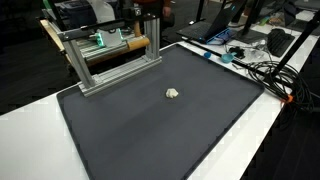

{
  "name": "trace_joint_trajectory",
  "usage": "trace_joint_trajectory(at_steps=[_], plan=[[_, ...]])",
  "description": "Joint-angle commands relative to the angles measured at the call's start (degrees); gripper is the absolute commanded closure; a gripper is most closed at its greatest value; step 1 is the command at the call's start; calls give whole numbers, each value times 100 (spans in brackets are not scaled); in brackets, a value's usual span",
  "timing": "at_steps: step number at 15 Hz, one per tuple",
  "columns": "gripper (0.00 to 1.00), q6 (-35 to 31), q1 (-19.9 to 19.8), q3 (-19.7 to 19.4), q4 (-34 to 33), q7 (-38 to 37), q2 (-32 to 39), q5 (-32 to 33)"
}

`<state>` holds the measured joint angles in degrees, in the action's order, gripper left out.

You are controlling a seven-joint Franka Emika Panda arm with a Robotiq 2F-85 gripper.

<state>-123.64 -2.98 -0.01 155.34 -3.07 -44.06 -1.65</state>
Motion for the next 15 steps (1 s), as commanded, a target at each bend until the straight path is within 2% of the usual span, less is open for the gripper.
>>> trace_joint_trajectory(at_steps=[1, 6, 15], plan=[[0, -329, -39, 96, 75, -247, 104, 20], [0, -565, -117, 229, 79, -495, 341, 126], [0, -309, -105, 328, 94, -676, 487, 218]])
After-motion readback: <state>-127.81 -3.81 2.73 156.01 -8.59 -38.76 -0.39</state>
